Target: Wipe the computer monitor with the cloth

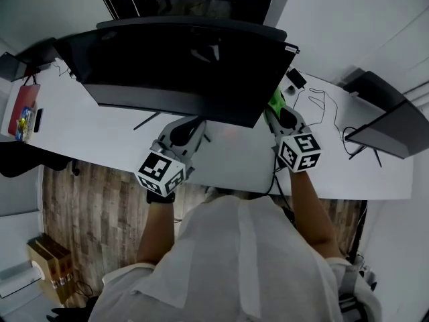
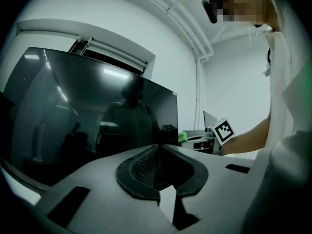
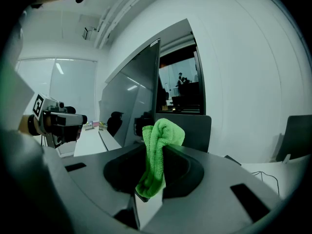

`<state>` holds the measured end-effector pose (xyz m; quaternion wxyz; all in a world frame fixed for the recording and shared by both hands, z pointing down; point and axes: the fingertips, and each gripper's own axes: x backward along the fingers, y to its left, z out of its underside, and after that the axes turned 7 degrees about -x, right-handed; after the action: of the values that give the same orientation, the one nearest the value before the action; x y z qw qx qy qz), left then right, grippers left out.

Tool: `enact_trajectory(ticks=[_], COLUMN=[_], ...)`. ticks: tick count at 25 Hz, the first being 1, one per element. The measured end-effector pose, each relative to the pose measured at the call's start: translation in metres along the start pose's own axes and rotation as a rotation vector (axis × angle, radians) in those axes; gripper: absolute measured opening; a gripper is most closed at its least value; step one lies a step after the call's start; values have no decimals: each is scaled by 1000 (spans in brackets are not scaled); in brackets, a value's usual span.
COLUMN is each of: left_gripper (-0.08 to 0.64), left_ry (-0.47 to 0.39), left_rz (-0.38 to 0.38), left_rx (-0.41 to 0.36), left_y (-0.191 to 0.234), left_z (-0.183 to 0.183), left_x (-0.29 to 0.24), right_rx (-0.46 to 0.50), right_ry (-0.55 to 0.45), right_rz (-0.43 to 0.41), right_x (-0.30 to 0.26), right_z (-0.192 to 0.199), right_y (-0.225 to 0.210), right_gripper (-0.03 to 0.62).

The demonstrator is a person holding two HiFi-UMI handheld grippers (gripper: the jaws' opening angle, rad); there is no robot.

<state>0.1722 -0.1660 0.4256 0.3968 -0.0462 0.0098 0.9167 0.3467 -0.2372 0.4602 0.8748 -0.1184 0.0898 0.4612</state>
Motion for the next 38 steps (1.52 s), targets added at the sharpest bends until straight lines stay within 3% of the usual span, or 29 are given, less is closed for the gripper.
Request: enact_trajectory(ticks=[13, 29, 38], left_gripper=[29, 29, 29], left_ry=[14, 45, 56], left_rz=[25, 52, 24], left_rx=[14, 19, 13], left_y=[0, 4, -5], left_z=[12, 29, 31], left_x=[4, 21, 30], right_rx=[-40, -74, -98], right_ry=[60, 248, 355], right_rz=[52, 85, 65], right_x=[-4, -17, -15], right_z=[33, 110, 142], right_y=[1, -1, 3], right_gripper=[71, 71, 71])
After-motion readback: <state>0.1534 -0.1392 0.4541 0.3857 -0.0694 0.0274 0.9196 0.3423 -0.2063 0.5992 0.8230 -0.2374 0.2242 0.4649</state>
